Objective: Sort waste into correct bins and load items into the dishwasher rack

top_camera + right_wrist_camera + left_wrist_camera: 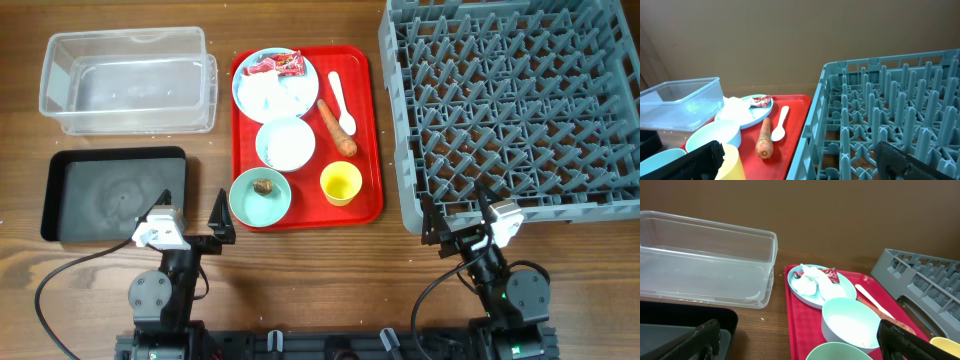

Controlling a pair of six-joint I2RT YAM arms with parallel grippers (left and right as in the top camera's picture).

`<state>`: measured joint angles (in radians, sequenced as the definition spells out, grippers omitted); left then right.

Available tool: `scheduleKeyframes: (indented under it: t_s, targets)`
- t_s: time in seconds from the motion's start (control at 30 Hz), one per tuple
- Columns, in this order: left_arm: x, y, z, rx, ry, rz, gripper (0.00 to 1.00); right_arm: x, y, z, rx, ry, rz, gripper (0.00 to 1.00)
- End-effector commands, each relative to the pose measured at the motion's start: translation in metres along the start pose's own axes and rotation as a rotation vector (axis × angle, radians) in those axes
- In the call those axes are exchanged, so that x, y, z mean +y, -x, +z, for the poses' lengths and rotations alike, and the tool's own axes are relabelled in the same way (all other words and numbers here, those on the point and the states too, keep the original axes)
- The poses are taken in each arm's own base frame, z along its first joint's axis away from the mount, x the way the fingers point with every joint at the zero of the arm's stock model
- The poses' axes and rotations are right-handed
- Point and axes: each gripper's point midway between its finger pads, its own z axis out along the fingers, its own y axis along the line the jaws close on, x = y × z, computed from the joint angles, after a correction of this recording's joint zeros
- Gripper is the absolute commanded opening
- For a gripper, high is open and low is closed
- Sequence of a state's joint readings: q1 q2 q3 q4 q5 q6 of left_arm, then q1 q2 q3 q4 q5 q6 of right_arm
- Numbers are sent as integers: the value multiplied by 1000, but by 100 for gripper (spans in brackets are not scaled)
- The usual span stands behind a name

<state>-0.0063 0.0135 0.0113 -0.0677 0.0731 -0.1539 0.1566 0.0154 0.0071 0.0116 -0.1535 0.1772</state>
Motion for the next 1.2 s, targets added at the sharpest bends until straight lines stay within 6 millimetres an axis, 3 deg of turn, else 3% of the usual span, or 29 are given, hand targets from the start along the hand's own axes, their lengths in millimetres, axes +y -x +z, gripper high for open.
scheduleKeyframes:
  t_s: [0.0,1.03,1.17]
  targets:
    - [3,-1,0,-1,12,16,100,3,0,0,-2,16,-18,100]
    - [3,-1,0,-1,12,16,100,-3,2,0,-11,-21,-18,100]
    - [-3,5,0,-24,-20,18,100,1,20,-1,-83,-4,-29,100]
